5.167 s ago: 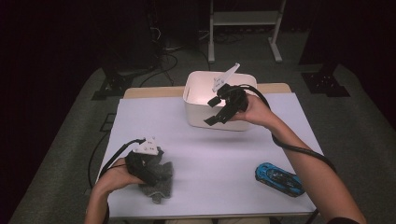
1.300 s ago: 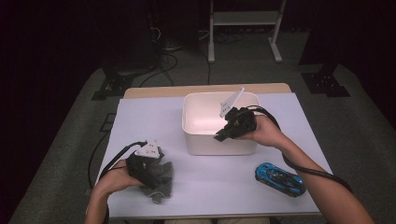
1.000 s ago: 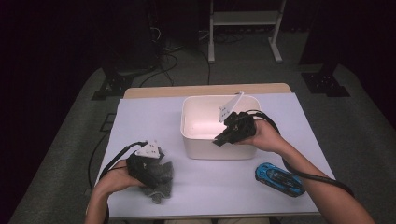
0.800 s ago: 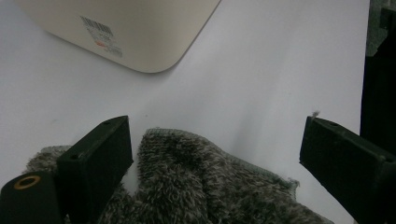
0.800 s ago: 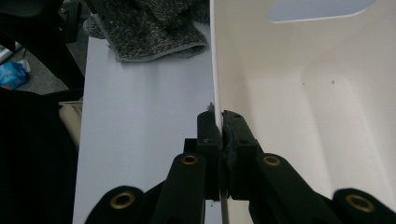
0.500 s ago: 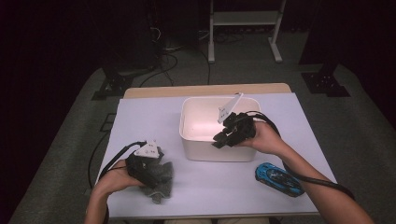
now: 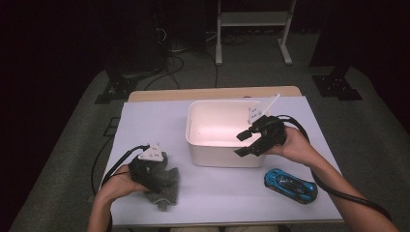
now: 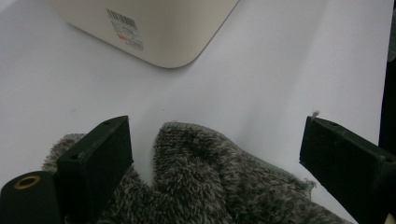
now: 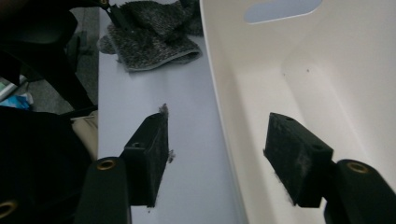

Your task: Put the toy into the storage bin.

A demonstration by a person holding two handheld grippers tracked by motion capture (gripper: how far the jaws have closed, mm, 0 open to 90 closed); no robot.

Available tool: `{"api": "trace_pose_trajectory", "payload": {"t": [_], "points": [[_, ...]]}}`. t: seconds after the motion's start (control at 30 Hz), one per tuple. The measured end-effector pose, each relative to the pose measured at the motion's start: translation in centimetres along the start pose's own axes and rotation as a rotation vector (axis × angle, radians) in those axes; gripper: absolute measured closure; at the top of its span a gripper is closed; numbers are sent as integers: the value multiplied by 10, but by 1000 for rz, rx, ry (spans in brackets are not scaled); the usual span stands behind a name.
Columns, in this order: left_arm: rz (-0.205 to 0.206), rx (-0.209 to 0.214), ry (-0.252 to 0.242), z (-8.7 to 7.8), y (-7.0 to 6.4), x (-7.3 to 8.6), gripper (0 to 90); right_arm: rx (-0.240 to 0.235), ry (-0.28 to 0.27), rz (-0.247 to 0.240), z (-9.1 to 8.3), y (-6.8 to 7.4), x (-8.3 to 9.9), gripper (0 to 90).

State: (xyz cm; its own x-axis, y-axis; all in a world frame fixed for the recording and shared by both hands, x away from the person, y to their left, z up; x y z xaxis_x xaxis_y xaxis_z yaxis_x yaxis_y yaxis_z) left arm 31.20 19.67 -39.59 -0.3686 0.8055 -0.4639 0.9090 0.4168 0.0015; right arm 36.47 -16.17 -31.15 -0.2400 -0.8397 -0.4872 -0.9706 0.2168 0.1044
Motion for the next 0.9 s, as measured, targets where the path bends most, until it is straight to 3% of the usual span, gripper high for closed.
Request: {"api": "trace_pose_trajectory", "payload": {"t": [0.47,0.9], "points": [[15,-1,6,0,-2,-3,88,-14,-64,44,-23,19,42,242],[23,-1,11,0,-5,-4,88,1,-90,81,-24,33,86,197]]}}
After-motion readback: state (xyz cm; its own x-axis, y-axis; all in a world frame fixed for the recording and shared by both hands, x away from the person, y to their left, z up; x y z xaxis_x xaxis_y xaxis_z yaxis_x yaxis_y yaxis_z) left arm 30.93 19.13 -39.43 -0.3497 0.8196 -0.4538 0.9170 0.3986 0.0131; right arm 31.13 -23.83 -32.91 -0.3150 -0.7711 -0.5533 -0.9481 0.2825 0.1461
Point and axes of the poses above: each handheld gripper's, and its own axes: z roughly forward along the jaws, x roughly out of its underside, y roughly to its left, the point moved 1 cm from there along z, roughly forward along the jaws, and after that the axes turned 14 degrees about y, right-handed, at the moved point
